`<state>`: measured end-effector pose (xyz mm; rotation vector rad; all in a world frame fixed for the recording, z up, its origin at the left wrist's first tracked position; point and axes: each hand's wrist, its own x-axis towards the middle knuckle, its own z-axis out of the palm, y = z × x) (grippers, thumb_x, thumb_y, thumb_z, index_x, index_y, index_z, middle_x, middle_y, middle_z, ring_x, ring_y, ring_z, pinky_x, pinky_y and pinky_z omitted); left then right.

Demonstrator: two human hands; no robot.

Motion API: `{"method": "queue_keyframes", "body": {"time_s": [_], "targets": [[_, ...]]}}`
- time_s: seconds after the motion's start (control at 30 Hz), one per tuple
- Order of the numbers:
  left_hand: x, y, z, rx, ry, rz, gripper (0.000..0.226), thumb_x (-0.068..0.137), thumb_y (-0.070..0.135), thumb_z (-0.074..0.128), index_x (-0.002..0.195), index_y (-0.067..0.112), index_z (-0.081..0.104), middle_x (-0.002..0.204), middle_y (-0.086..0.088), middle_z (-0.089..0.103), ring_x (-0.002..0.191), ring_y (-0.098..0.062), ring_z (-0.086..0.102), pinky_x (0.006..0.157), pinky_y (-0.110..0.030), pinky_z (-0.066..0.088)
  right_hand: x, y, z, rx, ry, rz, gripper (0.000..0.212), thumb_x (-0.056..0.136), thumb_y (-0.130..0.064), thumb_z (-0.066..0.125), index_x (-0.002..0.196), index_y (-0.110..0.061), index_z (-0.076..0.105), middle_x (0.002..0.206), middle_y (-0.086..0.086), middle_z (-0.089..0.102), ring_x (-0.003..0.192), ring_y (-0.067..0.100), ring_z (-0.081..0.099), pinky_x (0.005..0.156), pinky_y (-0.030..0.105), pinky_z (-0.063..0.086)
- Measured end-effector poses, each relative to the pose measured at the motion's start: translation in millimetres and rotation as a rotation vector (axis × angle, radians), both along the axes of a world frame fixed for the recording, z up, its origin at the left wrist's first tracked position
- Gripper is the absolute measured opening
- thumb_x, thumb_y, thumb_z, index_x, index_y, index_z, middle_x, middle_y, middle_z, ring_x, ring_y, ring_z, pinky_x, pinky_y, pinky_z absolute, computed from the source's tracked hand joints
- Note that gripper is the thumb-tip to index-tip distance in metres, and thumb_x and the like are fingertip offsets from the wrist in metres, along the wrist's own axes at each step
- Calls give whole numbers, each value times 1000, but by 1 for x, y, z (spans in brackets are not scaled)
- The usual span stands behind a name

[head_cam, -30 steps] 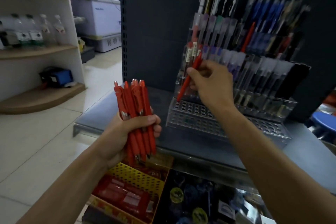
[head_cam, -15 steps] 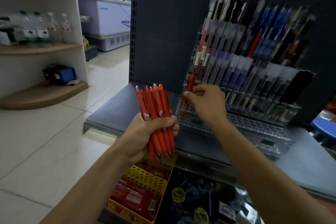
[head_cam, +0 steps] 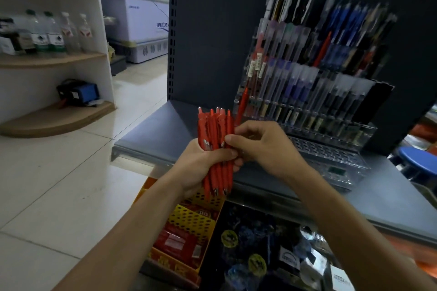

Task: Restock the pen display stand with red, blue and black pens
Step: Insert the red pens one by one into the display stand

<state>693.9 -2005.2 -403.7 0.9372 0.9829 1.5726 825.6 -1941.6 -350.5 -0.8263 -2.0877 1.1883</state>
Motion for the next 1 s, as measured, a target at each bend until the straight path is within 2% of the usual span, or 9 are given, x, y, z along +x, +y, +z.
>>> {"method": "queue_keyframes", "body": {"time_s": [0.07,0.17,0.27,0.43,0.53,0.67,0.77,0.87,1.0], "targets": [[2,-1,-2,-20,26,4,18,84,-7,63,97,3,68,80,-17,70,69,-21,70,64,-26,56,3,-1,-5,55,-58,-27,14,90,-16,67,84,-3,69,70,13,70,60,32,69,66,45,61],[1,-2,-3,-13,27,-3,21,84,-9,61,100,2,68,85,-16,72,76,-23,72,67,-27,57,7,1,-6,83,-69,-57,17,93,-16,64,85,-1,68,75,17,71,64,28,71,63,35,61],[-1,-1,-2,10,-49,18,21,83,-13,57,91,3,66,87,-17,73,80,-28,72,69,-31,59,8,4,-3,87,-44,-98,15,94,-18,62,84,-8,68,76,11,72,68,20,72,64,27,60],[-8,1,-1,27,-126,10,20,83,-17,52,83,2,59,90,-22,71,81,-33,72,72,-38,61,6,18,21,26,191,-251,10,94,-18,62,90,-11,68,79,5,73,72,15,73,66,25,60],[-10,5,-4,7,-107,-17,20,84,-16,52,85,2,59,100,-23,71,79,-29,72,69,-35,60,1,32,37,119,261,-356,8,94,-19,63,89,-14,66,79,5,72,69,13,72,66,25,60],[-12,10,-2,57,-120,-8,13,76,-3,63,84,6,58,81,-12,72,63,-19,68,61,-29,58,-11,47,46,282,214,-418,7,95,-22,62,89,-19,63,80,0,68,71,11,71,70,28,61],[-15,14,-2,113,-143,2,11,76,7,67,82,12,59,66,-3,61,56,-13,58,55,-26,53,-17,58,45,410,98,-417,13,95,-25,62,82,-23,60,76,-1,66,70,14,70,71,36,61],[-20,17,-5,137,-179,26,10,79,12,69,75,18,62,63,-1,54,53,-11,54,52,-25,51,-24,63,34,460,10,-423,14,94,-29,61,86,-17,63,77,0,68,71,17,69,72,41,60],[-23,19,-8,154,-200,31,12,79,16,66,83,13,55,63,1,52,53,-10,53,53,-25,51,-28,64,25,516,20,-474,17,95,-32,61,89,-15,64,77,-2,67,70,16,68,72,41,59]]}}
